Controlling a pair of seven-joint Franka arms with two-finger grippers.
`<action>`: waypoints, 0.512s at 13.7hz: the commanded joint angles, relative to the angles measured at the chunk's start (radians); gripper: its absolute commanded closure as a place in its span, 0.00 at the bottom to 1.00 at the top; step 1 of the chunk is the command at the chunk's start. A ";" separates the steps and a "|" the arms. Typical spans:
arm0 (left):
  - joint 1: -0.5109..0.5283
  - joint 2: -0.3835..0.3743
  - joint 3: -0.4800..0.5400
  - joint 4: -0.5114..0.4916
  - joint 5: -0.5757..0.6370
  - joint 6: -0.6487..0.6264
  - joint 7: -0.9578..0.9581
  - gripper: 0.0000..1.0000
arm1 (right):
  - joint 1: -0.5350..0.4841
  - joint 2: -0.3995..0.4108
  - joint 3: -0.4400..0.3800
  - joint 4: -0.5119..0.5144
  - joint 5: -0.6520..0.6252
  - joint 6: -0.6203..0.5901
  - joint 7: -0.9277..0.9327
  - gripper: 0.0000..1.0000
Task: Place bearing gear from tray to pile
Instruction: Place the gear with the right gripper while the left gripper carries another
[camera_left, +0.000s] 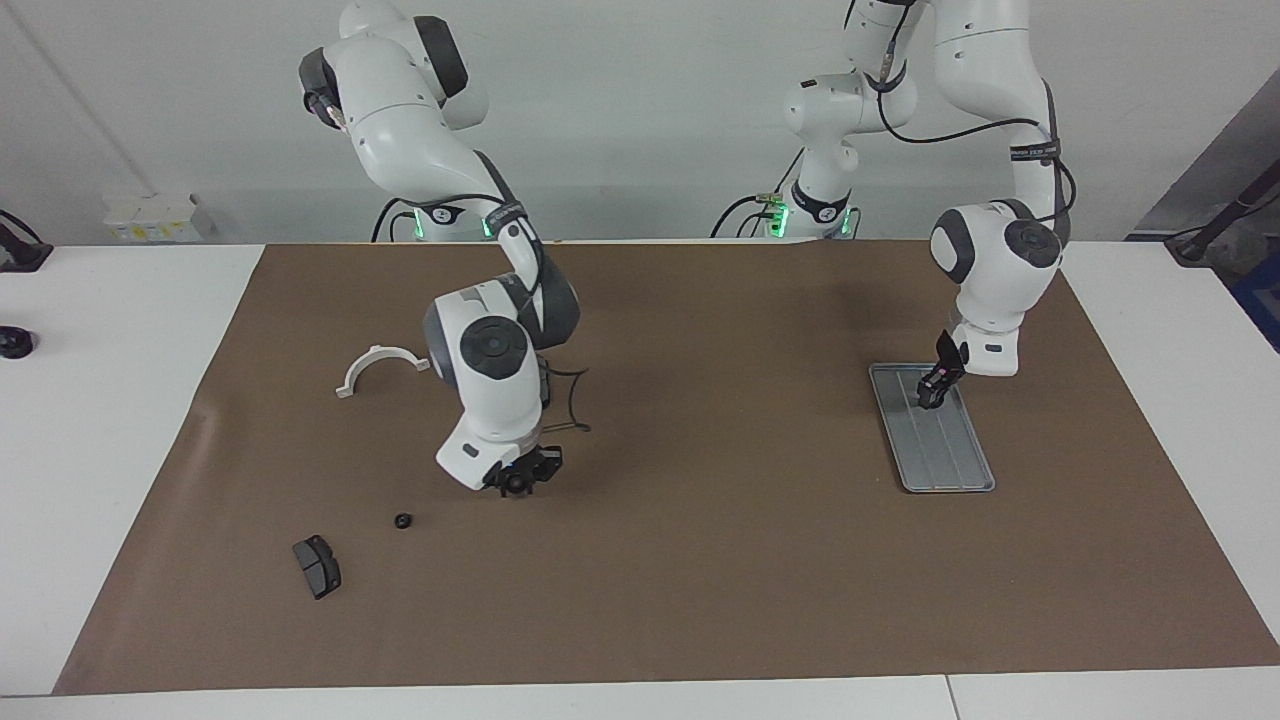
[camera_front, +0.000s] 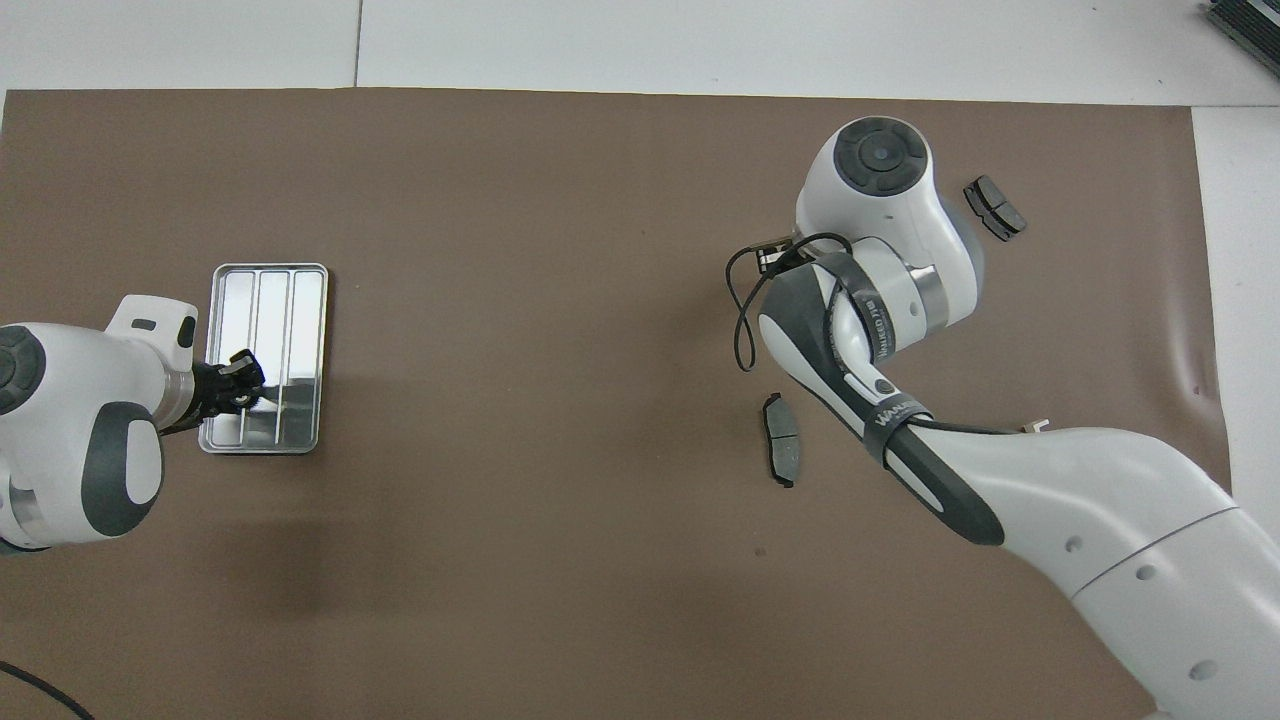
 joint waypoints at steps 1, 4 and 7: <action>-0.001 -0.006 -0.009 0.063 0.014 -0.068 0.022 1.00 | -0.083 -0.108 0.017 -0.138 0.000 0.006 -0.120 1.00; -0.089 -0.008 -0.013 0.244 0.014 -0.256 0.017 1.00 | -0.154 -0.183 0.019 -0.266 0.015 0.054 -0.167 1.00; -0.230 0.000 -0.013 0.301 0.014 -0.274 0.002 1.00 | -0.197 -0.231 0.019 -0.369 0.055 0.118 -0.217 1.00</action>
